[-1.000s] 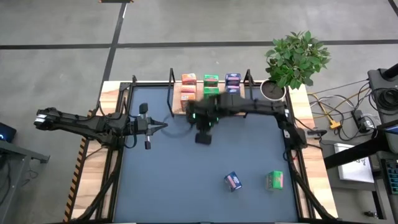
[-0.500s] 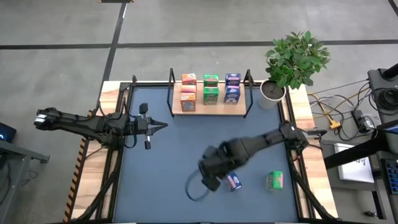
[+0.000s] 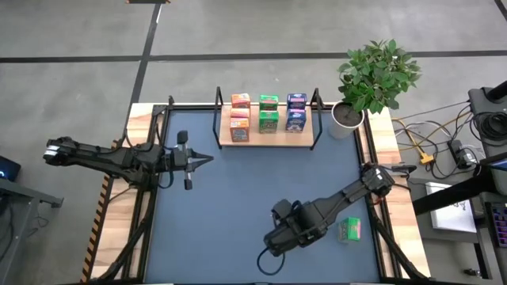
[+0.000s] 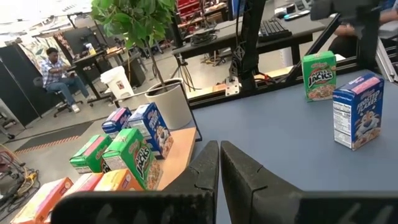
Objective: Stack cereal on shelf
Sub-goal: Put the blue cereal box on the shelf
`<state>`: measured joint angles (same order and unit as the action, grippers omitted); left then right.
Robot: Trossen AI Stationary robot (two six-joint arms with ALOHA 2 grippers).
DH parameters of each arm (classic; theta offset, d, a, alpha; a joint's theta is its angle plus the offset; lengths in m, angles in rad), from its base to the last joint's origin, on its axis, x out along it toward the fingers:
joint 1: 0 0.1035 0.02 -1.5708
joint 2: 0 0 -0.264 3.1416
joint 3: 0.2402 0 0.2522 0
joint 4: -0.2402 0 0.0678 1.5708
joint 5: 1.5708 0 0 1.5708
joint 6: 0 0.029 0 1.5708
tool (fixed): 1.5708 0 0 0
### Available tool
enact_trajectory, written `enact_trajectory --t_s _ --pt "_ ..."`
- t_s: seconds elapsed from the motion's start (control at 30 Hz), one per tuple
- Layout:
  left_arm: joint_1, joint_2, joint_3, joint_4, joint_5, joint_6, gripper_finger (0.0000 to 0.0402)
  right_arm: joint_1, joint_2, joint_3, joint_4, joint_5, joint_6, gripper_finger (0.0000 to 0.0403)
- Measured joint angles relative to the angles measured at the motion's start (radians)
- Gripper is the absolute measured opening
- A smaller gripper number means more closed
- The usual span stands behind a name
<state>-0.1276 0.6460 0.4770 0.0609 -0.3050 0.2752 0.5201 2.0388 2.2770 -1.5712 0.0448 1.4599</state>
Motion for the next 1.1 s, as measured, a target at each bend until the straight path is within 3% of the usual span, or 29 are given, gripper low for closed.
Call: enact_trajectory --t_s 0.27,0.5,0.67,1.1 --pt "0.0 0.0 0.002 0.0 0.0 0.007 0.0 -0.001 0.0 -0.134 -0.001 -0.092 -0.038 0.0264" --pt "0.0 0.0 0.002 0.001 0.0 0.008 0.0 -0.001 0.0 -0.235 -0.001 -0.105 -0.074 0.0315" --pt "0.0 0.0 0.003 0.003 0.0 0.008 0.0 -0.001 0.0 -0.263 0.008 -0.116 -0.114 0.0292" --pt "0.0 0.001 0.003 0.003 0.0 0.008 0.0 -0.001 0.0 -0.283 0.044 -0.098 -0.146 0.0166"
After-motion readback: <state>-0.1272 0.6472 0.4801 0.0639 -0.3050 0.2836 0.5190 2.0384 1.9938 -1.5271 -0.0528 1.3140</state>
